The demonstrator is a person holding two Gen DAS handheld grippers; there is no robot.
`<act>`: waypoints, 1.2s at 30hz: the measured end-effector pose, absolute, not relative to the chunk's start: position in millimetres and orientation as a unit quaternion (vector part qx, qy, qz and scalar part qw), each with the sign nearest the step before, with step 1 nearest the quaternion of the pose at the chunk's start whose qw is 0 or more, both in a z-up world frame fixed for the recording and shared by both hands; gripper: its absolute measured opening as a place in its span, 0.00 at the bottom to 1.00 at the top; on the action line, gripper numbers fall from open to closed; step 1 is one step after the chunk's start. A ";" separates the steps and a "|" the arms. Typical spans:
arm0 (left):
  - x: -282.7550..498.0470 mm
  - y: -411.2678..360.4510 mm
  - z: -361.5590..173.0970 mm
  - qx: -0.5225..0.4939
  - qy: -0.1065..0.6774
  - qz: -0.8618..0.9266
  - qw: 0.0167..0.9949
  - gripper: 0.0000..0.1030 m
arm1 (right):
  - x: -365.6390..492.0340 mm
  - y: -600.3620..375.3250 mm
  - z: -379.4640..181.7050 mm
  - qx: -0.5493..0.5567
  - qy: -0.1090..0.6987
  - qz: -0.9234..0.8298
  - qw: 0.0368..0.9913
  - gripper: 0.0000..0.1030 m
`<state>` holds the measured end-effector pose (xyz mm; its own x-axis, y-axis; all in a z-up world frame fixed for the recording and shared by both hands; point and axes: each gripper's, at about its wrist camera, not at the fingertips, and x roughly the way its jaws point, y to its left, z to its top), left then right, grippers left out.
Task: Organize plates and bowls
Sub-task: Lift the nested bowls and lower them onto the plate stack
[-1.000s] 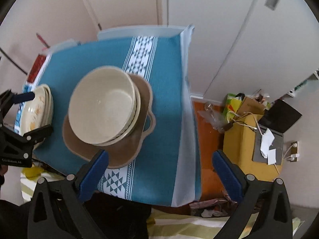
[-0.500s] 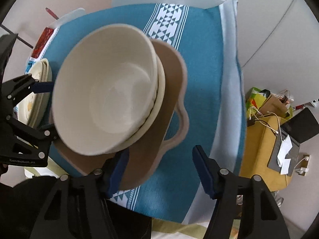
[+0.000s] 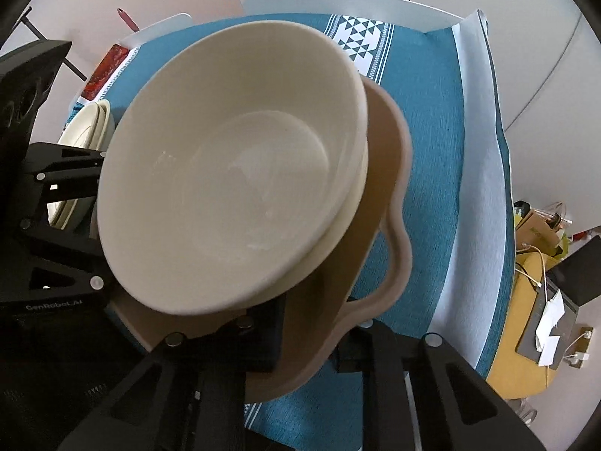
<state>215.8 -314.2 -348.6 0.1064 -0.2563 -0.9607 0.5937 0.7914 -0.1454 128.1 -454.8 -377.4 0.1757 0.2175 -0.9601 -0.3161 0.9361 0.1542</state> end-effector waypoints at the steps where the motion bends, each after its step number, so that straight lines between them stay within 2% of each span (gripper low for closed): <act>1: 215.7 -317.4 -346.8 0.146 0.603 -0.285 0.730 0.24 | 127.6 -455.2 -377.3 -0.041 0.618 0.174 0.765 0.17; 5: 225.0 -315.9 -346.7 0.166 0.623 -0.245 0.723 0.24 | 127.4 -457.0 -376.0 -0.042 0.620 0.174 0.764 0.17; 8: 228.0 -315.9 -346.3 0.157 0.625 -0.257 0.720 0.13 | 127.7 -455.1 -375.9 -0.044 0.620 0.176 0.763 0.17; 14: 220.9 -316.7 -339.0 0.159 0.589 -0.267 0.746 0.11 | 123.7 -456.1 -374.2 -0.045 0.609 0.175 0.772 0.16; 18: 218.3 -320.6 -333.1 0.188 0.564 -0.261 0.761 0.11 | 122.8 -456.8 -371.3 -0.053 0.599 0.174 0.779 0.15; 25: 223.6 -305.3 -320.2 0.170 0.558 -0.239 0.777 0.11 | 130.1 -446.2 -355.6 -0.077 0.590 0.184 0.782 0.15; 36: 229.8 -222.3 -257.3 0.113 0.545 -0.173 0.812 0.11 | 149.0 -380.3 -291.4 -0.122 0.562 0.244 0.781 0.15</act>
